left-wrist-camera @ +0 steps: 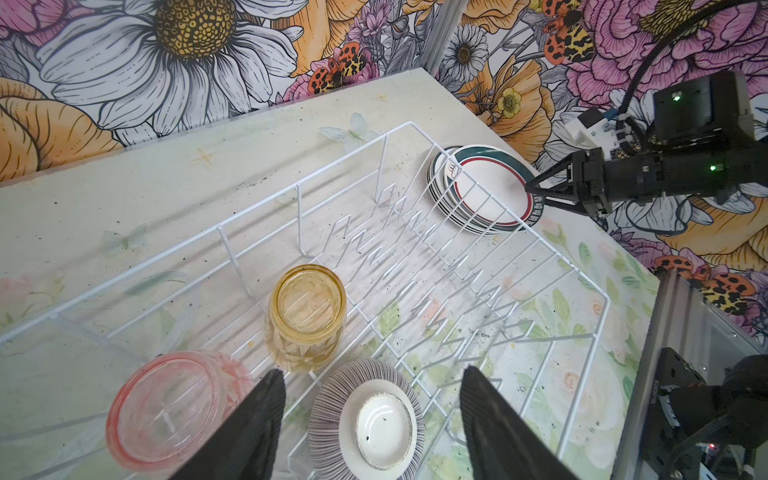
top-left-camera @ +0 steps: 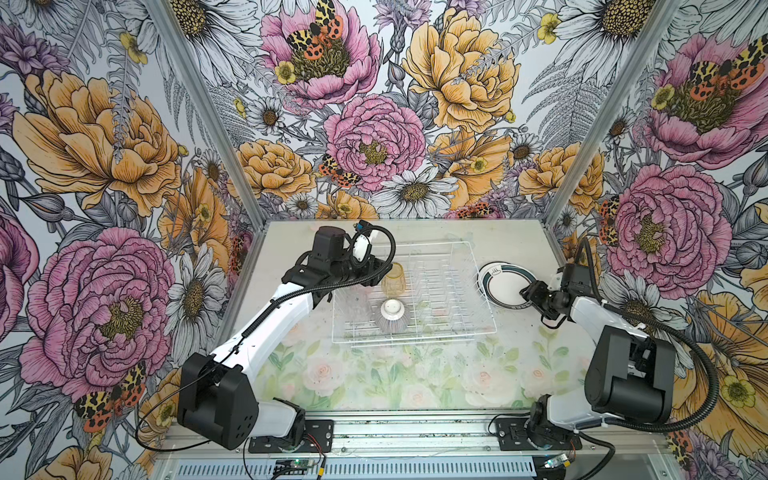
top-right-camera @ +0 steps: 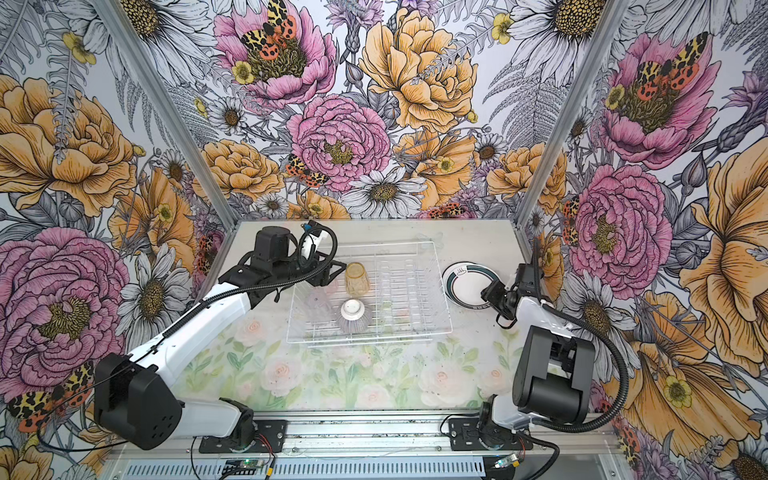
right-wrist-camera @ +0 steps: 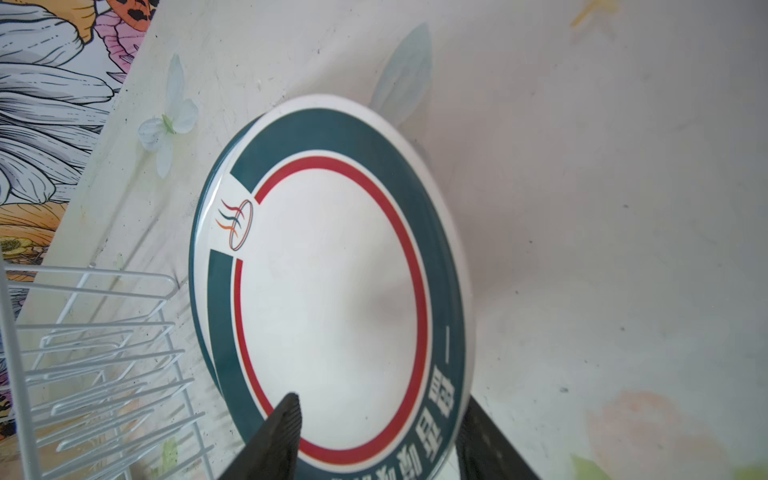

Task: Unload the mixed dishes from the dish rack
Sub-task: 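Lower the red-and-green-rimmed plate onto the plate stack with the right gripper, then open and lift the right gripper while the left reaches down to the yellow glass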

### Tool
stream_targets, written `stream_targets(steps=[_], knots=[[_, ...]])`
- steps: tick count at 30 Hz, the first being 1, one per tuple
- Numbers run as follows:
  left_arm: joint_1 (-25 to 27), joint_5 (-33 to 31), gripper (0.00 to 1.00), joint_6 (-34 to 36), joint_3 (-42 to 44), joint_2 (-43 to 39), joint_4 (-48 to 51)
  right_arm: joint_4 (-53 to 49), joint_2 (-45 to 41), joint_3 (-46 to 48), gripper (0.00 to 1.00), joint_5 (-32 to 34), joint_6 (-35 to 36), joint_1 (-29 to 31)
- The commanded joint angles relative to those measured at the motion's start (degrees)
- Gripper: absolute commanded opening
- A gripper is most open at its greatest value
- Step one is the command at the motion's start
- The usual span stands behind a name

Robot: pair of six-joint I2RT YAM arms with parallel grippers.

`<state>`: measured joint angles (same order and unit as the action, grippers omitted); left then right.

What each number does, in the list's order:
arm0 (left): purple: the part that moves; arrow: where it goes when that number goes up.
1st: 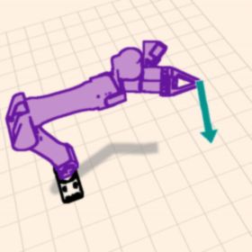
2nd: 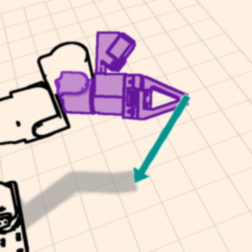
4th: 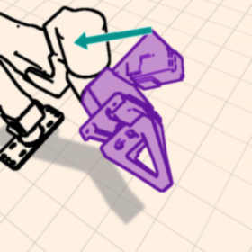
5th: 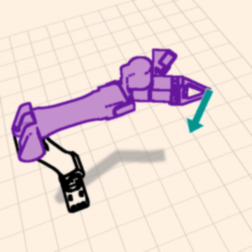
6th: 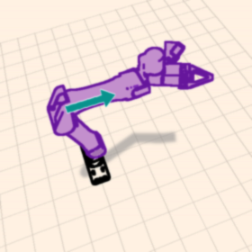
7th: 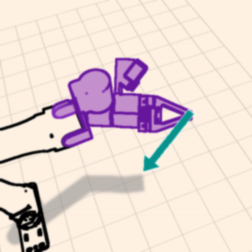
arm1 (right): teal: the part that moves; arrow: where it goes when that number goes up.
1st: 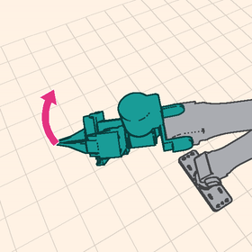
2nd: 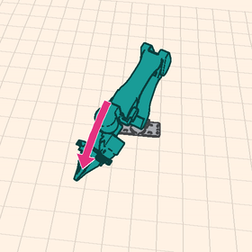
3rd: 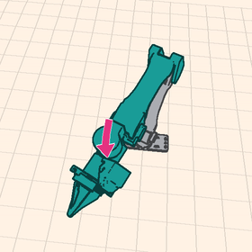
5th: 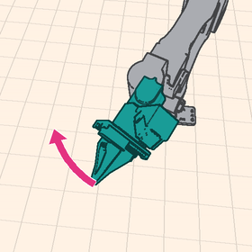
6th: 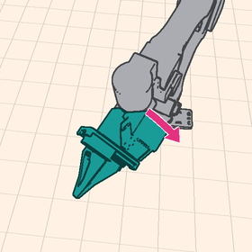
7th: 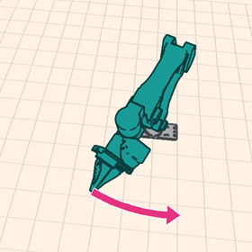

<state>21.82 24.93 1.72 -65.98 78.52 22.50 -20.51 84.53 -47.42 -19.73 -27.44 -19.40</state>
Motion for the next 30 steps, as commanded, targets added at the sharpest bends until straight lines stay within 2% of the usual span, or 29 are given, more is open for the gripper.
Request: stream_targets(steps=[1, 7, 9, 13, 15, 19, 30], knots=[[-0.67, 1.51, 0.68, 0.92, 0.58, 0.23, -0.88, -1.18, 1.86, -2.76, 0.62, 3.1, 2.25, 0.72], [-0.94, 1.77, 0.68, 1.01, 0.34, 0.47, -0.81, -1.61, 4.84, -4.99, 0.67, 5.6, 2.74, 1.81], [-1.06, 1.87, 0.68, 1.07, 0.33, 0.54, -0.85, -1.81, 5.55, -5.49, 0.72, 6.65, 2.87, 2.29], [-1.37, 2.11, 0.68, 1.14, 0.19, 0.92, -0.87, -2.98, 7.15, -7.3, 0.85, 9.65, 3.39, 3.85], [-1.46, 2.14, 0.68, 1.22, 0.05, 1.15, -0.64, -3.47, 7.92, -8.25, 0.96, 11.03, 3.43, 4.64], [-1.49, 2.12, 0.68, 1.6, -0.27, 1.54, -0.25, -4.04, 9.53, -10.09, 0.99, 13.03, 3.4, 6.22], [-1.85, 1.97, 0.68, 2.22, 0.16, 1.46, 0.43, -4.78, 14.05, -14.73, 0.99, 15.57, 2.97, 8.97]])
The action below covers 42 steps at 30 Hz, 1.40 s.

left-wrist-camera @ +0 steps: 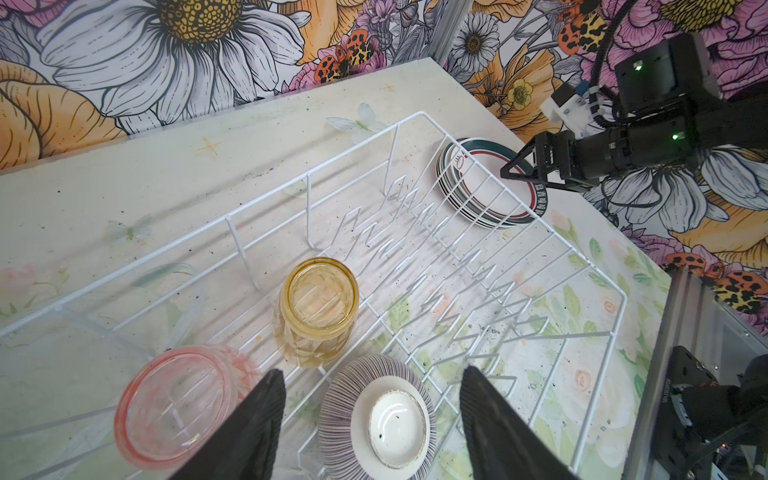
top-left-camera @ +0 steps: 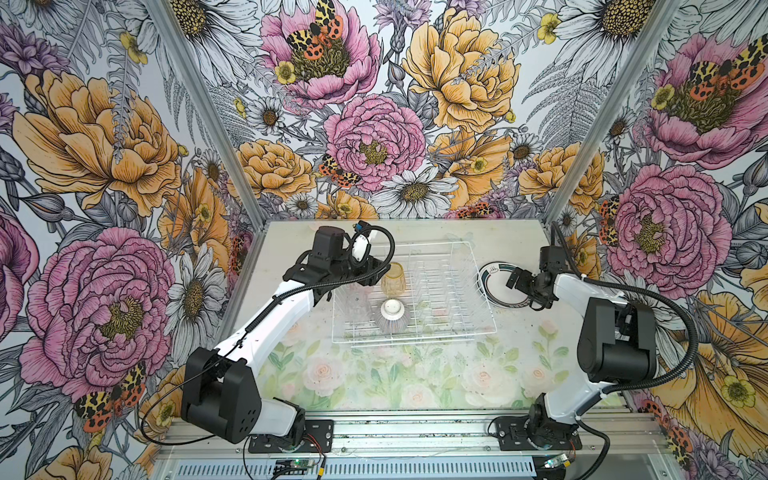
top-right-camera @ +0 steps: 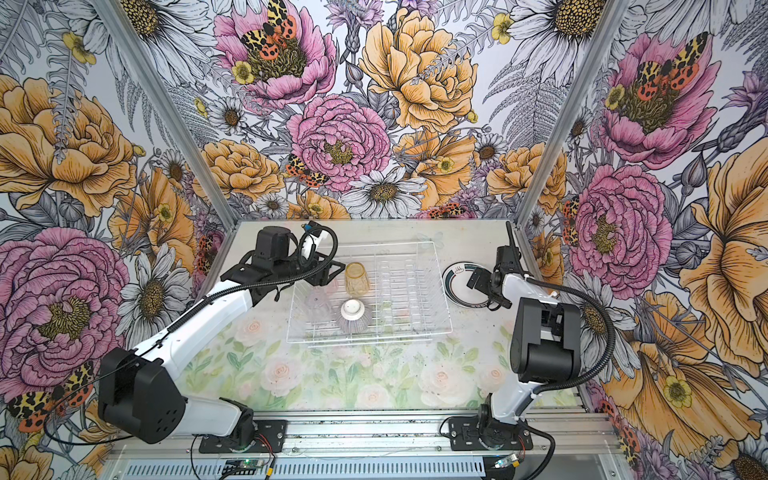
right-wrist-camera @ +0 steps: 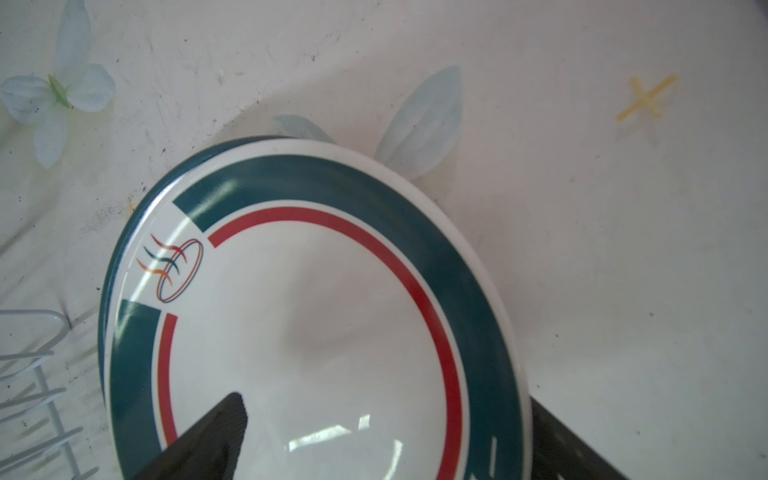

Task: Unload the mixed dishes from the dish rack
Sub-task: 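Open and lift the right gripper while the left reaches down to the yellow glass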

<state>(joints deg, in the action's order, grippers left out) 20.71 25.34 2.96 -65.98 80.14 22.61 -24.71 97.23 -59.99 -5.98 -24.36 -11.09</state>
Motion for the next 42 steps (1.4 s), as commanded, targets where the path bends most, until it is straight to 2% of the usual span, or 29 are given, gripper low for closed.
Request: stream_targets(steps=[1, 15, 21, 24, 28, 33, 42], knots=[[-0.76, 1.51, 0.68, 0.98, 0.2, -0.16, 0.31, -0.69, 1.79, -2.53, 0.99, 1.89, -0.08, 0.93], [-0.67, 0.15, 0.69, 1.69, -0.11, 0.19, 2.37, -2.1, 3.01, -4.82, 0.99, 4.82, 0.09, 2.89], [-0.21, -2.65, 0.7, 1.74, -0.21, 0.75, 3.57, -1.92, -3.17, -2.31, 1.0, 4.36, 0.67, 0.33], [0.25, -3.25, 0.66, 1.65, -0.56, 1.8, 4.04, -1.93, -7.21, -1.29, 1.0, 3.22, 1.16, -0.91], [2.76, -6.34, 0.68, 3.05, -2.31, 4.14, 5.81, -2.09, -12.72, -0.5, 1.0, 1.19, 1.49, -0.81], [5.24, -10.25, 0.75, 3.63, -5.53, 8.55, 7.46, -2.1, -17.73, 0.11, 0.99, -2.15, 2.65, 2.68], [6.18, -14.39, 0.79, 3.69, -14.89, 17.79, 11.36, -2.02, -23.83, 1.54, 0.99, -6.63, 2.26, 7.59]])
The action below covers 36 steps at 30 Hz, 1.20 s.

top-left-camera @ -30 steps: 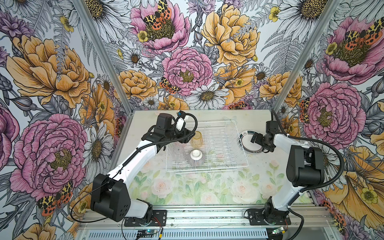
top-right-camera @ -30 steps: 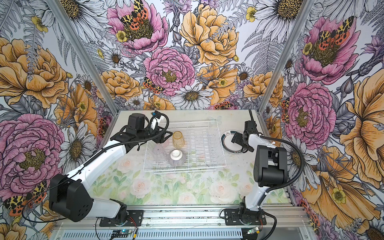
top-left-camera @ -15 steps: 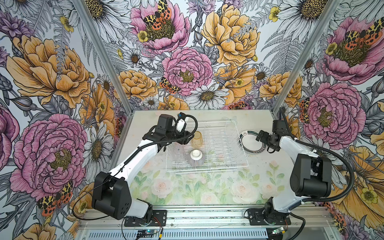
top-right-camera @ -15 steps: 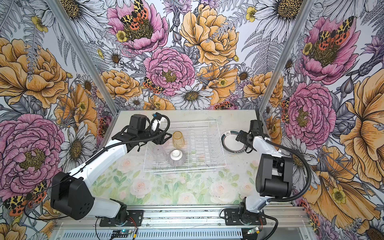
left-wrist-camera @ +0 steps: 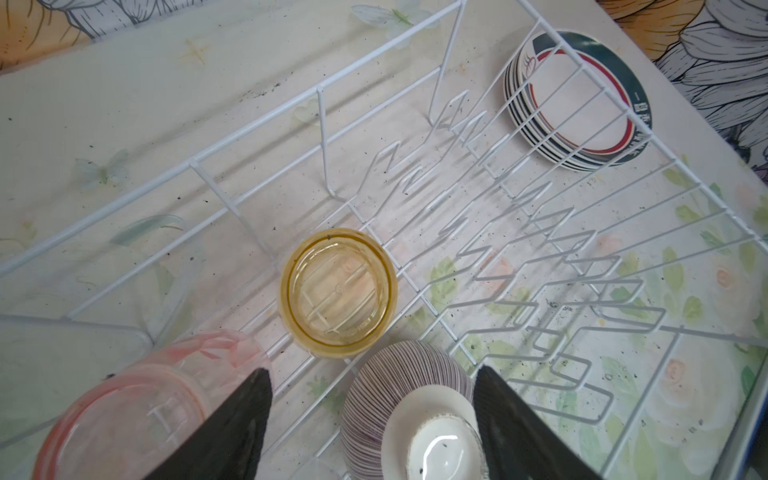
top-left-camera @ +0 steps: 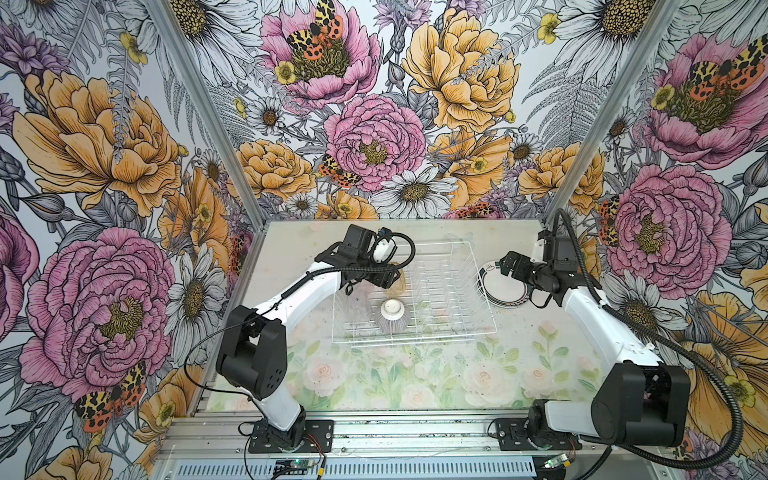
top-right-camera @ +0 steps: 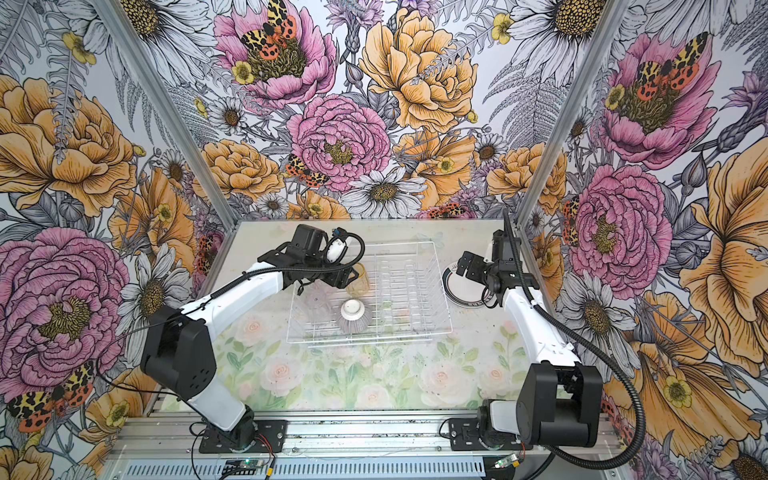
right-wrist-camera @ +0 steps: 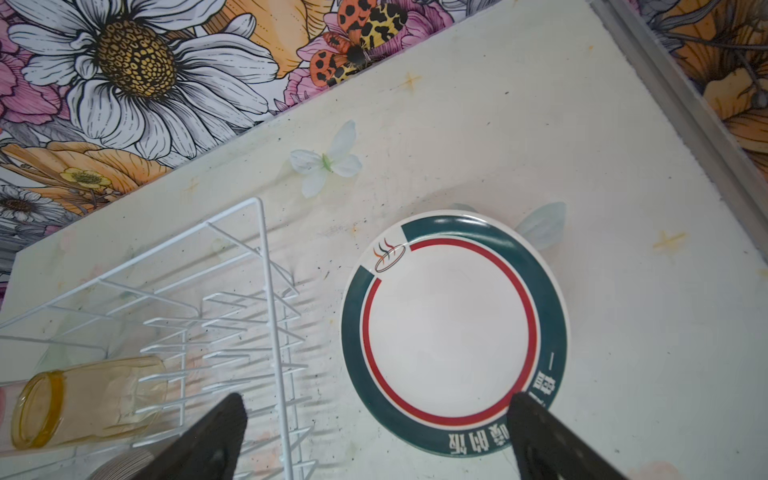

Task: Unload the mixed dishes from the dish rack
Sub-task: 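Open and lift the right gripper while the left reaches down to the yellow glass, then grasp the yellow glass with the left gripper and lift it from the rack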

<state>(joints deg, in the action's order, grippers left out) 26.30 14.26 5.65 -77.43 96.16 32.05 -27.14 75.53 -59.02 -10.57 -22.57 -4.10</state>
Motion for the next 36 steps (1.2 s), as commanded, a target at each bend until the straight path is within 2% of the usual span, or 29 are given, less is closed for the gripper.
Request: stream_targets(steps=[1, 15, 28, 36], knots=[[0.85, -3.89, 0.79, 1.18, -4.33, 2.67, 2.42, 0.36, -2.43, 0.65, 0.99, -2.19, 0.33, 0.78], [4.08, -10.97, 0.77, 0.91, -17.91, 14.93, 15.32, 0.5, -2.59, 1.3, 1.0, -2.8, -0.14, 2.14], [4.78, -12.21, 0.77, 0.93, -22.87, 20.33, 18.64, 0.59, -1.57, 1.54, 0.99, -2.57, 0.25, 2.12], [4.73, -12.49, 0.82, 1.06, -23.34, 21.22, 18.74, 0.92, -1.12, 1.89, 1.0, -2.6, 0.29, 2.11]])
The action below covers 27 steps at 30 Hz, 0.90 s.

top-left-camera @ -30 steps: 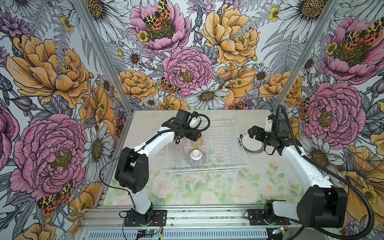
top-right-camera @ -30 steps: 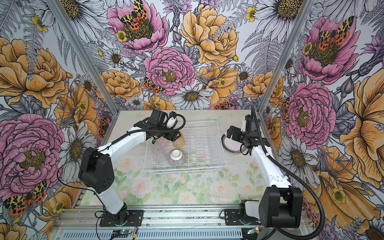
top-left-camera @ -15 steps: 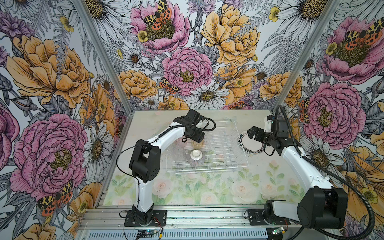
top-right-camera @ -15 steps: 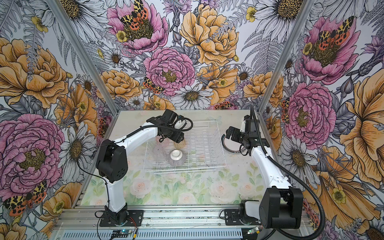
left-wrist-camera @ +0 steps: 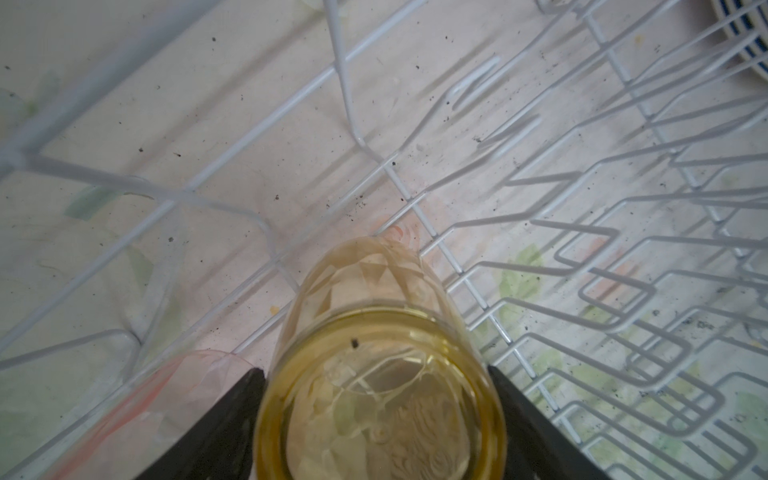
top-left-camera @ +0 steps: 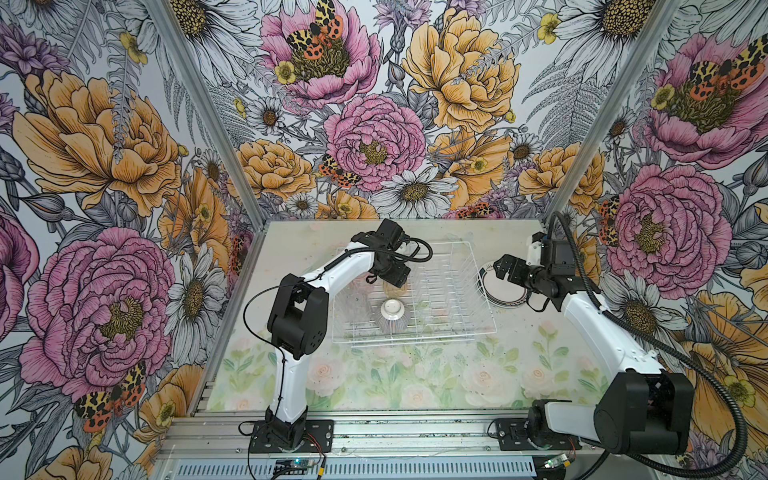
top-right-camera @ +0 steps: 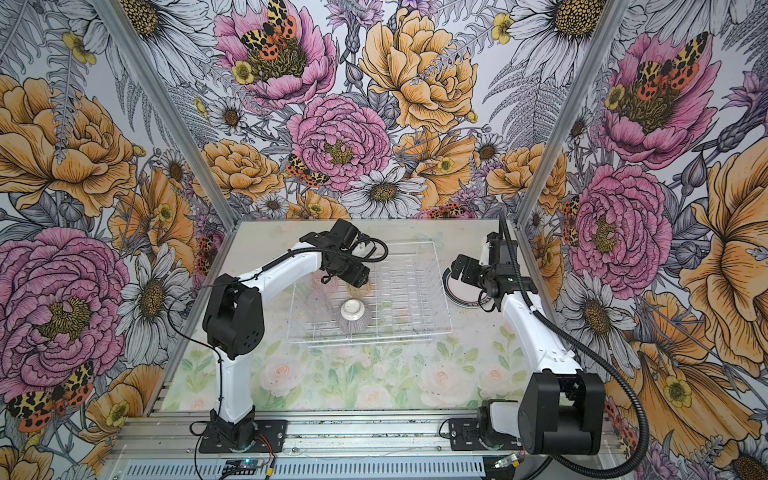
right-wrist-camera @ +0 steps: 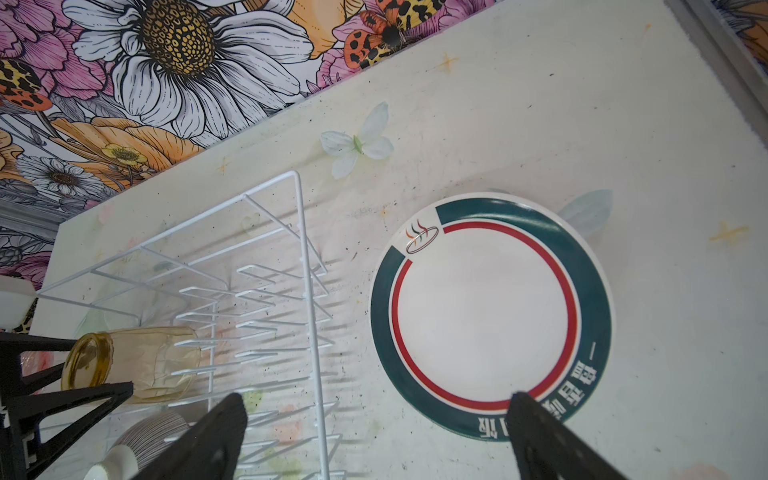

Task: Unload the mixed dishes from the dish rack
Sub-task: 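Grasp the yellow glass with the left gripper and lift it from the rack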

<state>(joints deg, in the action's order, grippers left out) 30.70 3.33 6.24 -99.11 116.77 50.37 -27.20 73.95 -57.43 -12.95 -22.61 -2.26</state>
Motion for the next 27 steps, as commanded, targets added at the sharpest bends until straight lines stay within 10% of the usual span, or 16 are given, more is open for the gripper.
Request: stream_targets(steps=[1, 15, 22, 27], knots=[[0.39, -1.51, 0.82, 0.51, -1.62, 0.73, 0.35, 1.09, 0.44, 0.3, 1.0, -0.13, 0.36, 0.27], [0.51, -0.94, 0.79, 0.98, -2.04, 2.92, 0.4, 1.41, 0.66, 0.75, 1.0, 0.01, 0.2, 0.28], [-0.81, 3.24, 0.46, 1.21, -1.7, 2.7, 0.6, 1.49, 0.64, 1.0, 1.0, -0.51, 0.07, 0.28], [-1.72, 5.12, 0.43, 1.14, -1.13, 1.47, 0.47, 2.4, 0.45, 1.12, 1.0, -5.91, 0.57, 0.32]])
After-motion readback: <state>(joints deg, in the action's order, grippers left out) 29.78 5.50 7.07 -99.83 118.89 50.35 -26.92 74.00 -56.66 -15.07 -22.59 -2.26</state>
